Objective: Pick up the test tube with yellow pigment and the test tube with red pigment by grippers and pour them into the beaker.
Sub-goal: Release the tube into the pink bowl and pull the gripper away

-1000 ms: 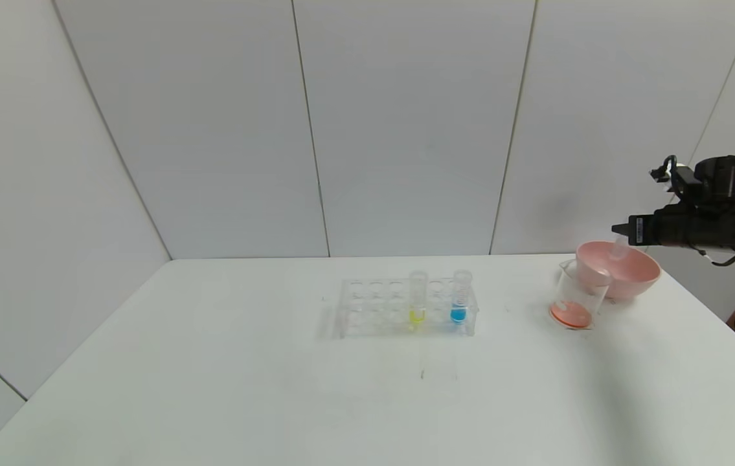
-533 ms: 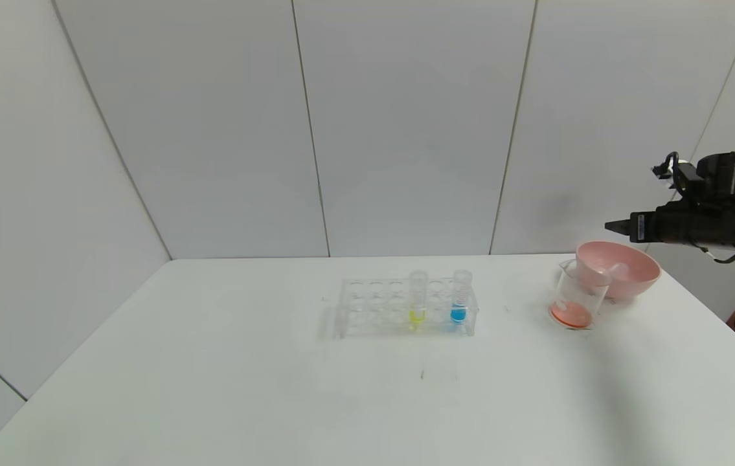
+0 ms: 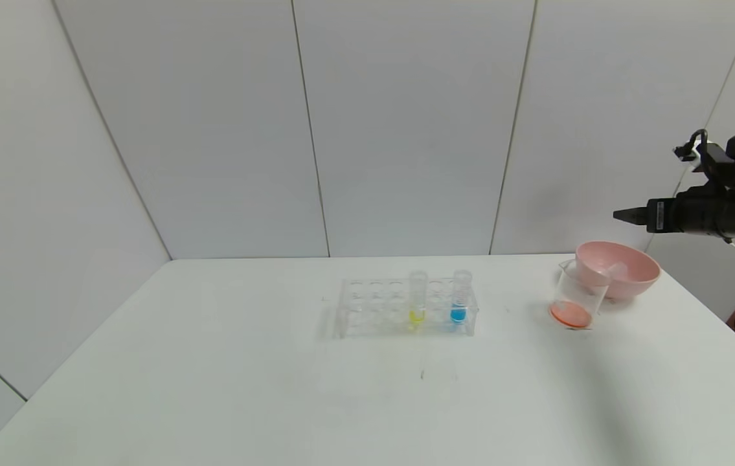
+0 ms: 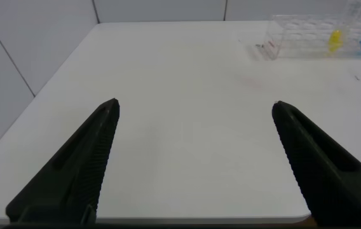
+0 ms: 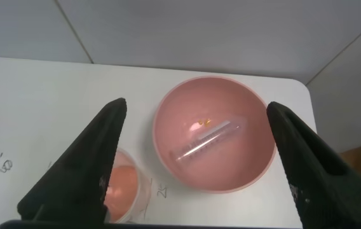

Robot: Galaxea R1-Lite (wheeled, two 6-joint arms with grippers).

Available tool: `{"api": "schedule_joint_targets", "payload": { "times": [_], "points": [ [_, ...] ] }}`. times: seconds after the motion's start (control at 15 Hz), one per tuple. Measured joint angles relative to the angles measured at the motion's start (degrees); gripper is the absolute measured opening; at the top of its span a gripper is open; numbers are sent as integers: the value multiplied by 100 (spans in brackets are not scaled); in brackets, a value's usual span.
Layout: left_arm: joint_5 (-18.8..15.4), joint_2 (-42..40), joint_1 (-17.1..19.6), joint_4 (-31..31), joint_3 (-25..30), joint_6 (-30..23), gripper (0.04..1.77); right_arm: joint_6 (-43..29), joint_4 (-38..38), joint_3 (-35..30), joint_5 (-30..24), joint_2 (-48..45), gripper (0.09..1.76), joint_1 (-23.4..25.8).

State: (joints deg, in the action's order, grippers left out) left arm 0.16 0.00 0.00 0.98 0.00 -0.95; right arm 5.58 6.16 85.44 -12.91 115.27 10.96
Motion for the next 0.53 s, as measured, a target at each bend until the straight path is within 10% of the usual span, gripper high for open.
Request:
{"api": "schedule_joint_targets", "payload": {
  "times": [0.53],
  "points": [
    [-2,0,0,0,0,0,172,-127,27,-2214,0,-2102,166,-429]
  ]
}}
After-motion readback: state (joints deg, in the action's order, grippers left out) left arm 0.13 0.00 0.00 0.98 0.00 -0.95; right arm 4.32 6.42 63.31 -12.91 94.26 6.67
